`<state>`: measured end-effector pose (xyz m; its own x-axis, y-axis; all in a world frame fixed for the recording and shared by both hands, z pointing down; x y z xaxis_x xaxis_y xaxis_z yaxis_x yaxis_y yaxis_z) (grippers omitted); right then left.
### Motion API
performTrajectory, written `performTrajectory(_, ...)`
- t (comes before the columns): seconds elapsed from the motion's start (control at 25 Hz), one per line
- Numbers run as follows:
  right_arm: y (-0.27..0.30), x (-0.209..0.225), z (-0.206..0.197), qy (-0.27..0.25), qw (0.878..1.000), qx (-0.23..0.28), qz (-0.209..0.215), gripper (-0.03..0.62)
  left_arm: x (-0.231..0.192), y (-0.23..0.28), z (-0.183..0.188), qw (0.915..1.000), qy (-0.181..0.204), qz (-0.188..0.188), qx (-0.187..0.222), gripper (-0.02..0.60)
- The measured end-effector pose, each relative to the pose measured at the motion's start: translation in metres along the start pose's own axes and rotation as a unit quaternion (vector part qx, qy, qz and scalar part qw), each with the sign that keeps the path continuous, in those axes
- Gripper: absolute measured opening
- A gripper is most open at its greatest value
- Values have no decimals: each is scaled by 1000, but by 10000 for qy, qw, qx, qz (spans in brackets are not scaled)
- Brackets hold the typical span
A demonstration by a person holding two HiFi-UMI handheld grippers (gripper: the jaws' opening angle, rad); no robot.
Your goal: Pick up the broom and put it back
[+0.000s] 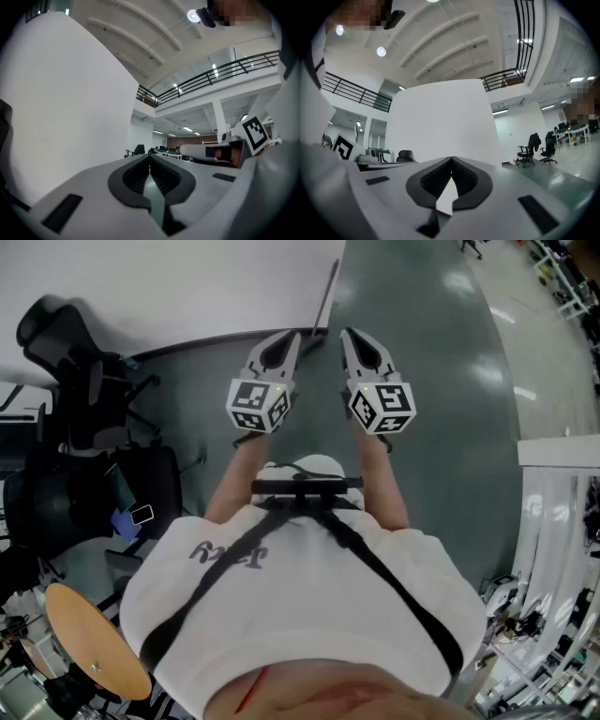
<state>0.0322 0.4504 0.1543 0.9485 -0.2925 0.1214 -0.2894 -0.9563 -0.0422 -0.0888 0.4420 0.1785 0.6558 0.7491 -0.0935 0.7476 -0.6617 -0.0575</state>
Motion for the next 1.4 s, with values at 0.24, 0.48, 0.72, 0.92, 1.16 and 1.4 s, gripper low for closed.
performTrajectory(0.24, -11, 15, 0, 85, 9999, -84, 91, 6, 26, 14, -3, 10000, -40, -36, 6, 12)
performTrajectory(0.48, -21, 27, -3, 196, 9992, -126, 313, 6, 47, 28, -12, 10000, -92, 13, -34, 12)
performTrajectory(0.72, -19, 47, -12, 404, 9983, -137, 403, 6, 63, 35, -27, 9997, -55, 142, -177, 12)
performTrajectory(0.92, -5, 48, -22, 469, 9975, -212, 489, 6, 49, 40, -30, 9993, -64, 316, -194, 12)
performTrajectory(1.16, 23, 62, -36, 448, 9983, -238, 282, 6, 16, 58, -37, 9992, -223, 334, -43, 12)
performTrajectory(1.4, 72, 94, -41, 362, 9988, -331, 42, 6, -25, 119, -38, 9996, -268, 45, -1, 12)
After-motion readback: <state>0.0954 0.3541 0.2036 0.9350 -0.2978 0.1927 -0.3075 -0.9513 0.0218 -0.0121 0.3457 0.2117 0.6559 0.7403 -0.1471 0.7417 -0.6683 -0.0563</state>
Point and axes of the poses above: the fingertips, and each gripper's own axes: y forward along the fingers, x to its right, z out of its top, the point moved 2 cm from there along -y, backward along the fingers, and after that the axes turned 11 degrees about -z, right-handed, at the moved point
